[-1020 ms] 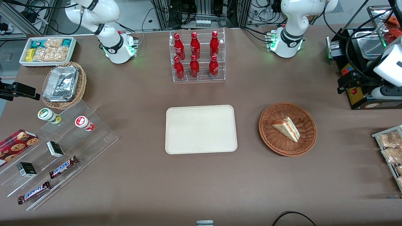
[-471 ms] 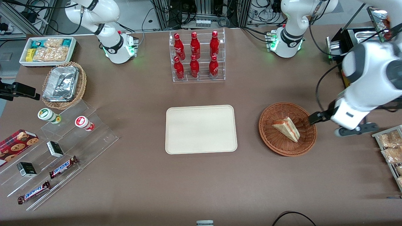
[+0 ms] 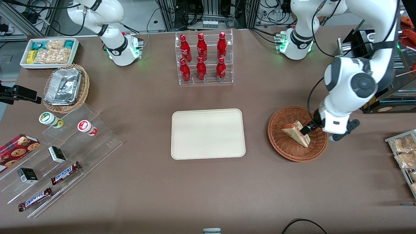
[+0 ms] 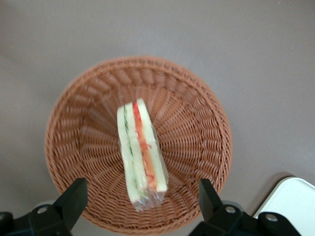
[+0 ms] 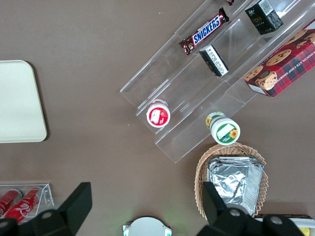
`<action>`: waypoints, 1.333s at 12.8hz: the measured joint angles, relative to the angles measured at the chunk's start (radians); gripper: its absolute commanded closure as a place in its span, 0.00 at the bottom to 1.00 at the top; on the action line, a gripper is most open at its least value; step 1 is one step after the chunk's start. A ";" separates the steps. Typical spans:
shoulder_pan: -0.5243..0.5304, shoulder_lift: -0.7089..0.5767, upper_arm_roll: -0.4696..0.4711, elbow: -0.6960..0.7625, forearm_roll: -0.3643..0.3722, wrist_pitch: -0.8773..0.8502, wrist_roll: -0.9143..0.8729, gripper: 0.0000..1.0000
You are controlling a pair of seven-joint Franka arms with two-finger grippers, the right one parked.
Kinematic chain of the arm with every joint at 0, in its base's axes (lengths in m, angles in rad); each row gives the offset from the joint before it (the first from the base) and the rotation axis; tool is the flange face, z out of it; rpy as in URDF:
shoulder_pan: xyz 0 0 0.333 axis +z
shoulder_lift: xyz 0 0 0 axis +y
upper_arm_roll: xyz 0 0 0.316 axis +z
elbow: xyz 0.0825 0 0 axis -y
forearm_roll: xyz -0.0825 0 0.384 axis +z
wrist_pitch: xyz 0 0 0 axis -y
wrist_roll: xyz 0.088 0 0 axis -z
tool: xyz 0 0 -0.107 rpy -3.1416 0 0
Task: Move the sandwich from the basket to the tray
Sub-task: 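Lower the left gripper and close it on the sandwich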
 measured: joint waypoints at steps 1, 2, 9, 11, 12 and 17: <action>-0.011 0.003 0.000 -0.028 0.000 0.038 -0.030 0.00; -0.015 0.006 0.000 -0.059 0.000 0.076 -0.046 0.00; -0.013 0.057 0.006 -0.122 0.000 0.165 -0.056 0.00; -0.013 0.096 0.006 -0.122 0.000 0.203 -0.056 0.00; -0.013 0.115 0.006 -0.122 0.000 0.221 -0.056 0.10; -0.013 0.152 0.006 -0.118 0.003 0.248 -0.057 1.00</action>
